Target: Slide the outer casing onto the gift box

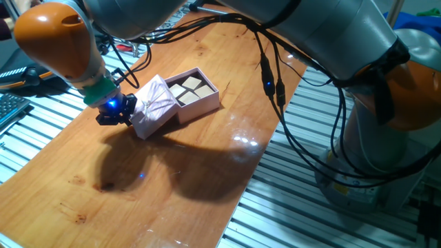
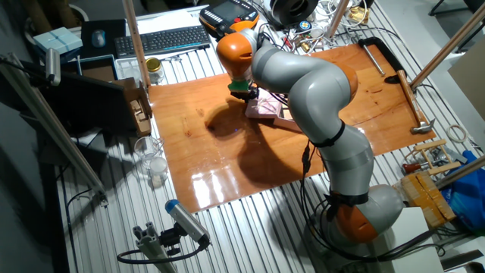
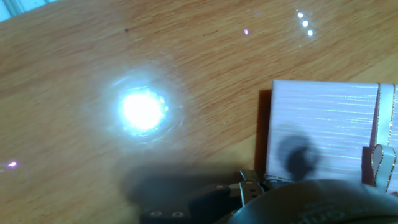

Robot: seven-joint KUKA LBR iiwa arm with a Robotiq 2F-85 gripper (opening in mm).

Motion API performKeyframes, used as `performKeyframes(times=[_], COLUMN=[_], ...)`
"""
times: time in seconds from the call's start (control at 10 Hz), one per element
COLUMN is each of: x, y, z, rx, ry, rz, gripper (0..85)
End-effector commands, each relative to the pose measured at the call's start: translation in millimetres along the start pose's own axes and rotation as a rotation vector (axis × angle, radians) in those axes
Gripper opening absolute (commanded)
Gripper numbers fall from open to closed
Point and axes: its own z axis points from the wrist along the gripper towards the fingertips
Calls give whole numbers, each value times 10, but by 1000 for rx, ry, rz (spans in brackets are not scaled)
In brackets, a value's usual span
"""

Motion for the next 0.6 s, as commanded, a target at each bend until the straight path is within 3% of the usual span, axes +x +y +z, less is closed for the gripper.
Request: performKeyframes(times=[0.0,0.5], x=[1,-1], y=[-12,-93], z=[-1,-21], rx=[0,4], ry=[0,8], rz=[-2,-21], gripper=[0,0])
